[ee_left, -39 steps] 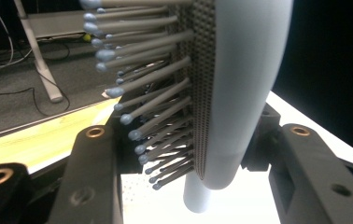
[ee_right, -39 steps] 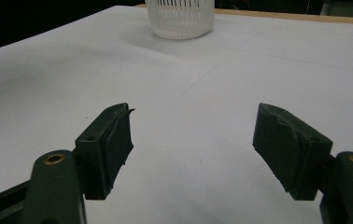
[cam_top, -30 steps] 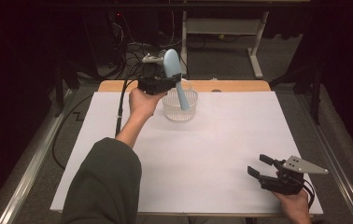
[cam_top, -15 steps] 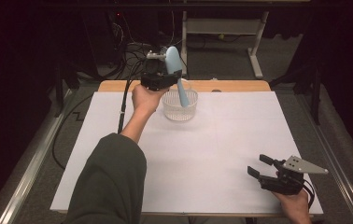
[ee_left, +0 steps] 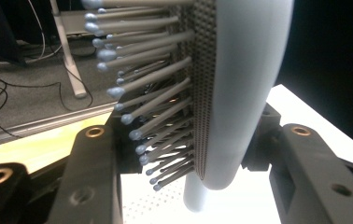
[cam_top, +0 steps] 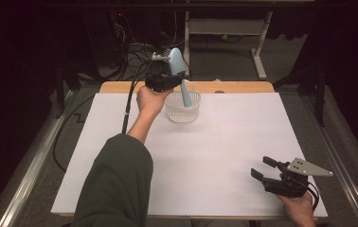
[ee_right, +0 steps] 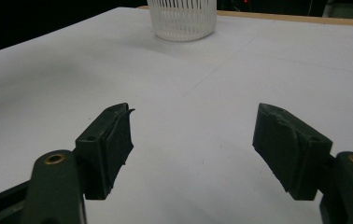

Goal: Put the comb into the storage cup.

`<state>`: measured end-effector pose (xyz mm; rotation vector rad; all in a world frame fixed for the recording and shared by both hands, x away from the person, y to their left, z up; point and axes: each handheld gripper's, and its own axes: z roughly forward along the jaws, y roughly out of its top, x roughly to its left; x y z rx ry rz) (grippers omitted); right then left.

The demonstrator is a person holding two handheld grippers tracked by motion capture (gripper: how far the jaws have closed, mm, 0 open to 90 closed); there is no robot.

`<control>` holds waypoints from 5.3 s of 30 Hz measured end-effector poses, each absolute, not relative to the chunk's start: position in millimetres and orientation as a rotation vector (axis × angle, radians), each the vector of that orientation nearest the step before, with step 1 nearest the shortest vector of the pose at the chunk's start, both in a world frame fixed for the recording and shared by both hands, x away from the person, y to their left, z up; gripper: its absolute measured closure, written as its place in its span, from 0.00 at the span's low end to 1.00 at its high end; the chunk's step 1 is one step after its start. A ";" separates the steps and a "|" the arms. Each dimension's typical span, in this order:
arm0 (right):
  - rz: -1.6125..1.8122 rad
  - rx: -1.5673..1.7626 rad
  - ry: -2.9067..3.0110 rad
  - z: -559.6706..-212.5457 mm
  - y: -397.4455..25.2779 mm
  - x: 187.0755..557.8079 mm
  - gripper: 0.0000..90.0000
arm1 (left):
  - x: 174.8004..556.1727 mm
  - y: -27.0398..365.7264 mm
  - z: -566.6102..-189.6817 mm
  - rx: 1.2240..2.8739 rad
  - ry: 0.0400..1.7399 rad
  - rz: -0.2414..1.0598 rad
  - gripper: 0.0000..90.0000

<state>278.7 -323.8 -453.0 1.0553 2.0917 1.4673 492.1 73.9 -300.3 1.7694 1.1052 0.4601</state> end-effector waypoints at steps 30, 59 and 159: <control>1.468 1.042 2.090 -452.2 -323.7 277.9 0.32 | 500.7 58.2 -324.8 1.808 1.134 0.444 0.55; 1.473 1.048 2.093 -452.8 -323.6 278.6 0.32 | 503.2 61.3 -348.2 1.788 1.168 0.417 0.55; 1.477 1.047 2.103 -453.6 -322.8 279.3 0.32 | 513.3 85.0 -366.0 1.928 1.223 0.367 0.07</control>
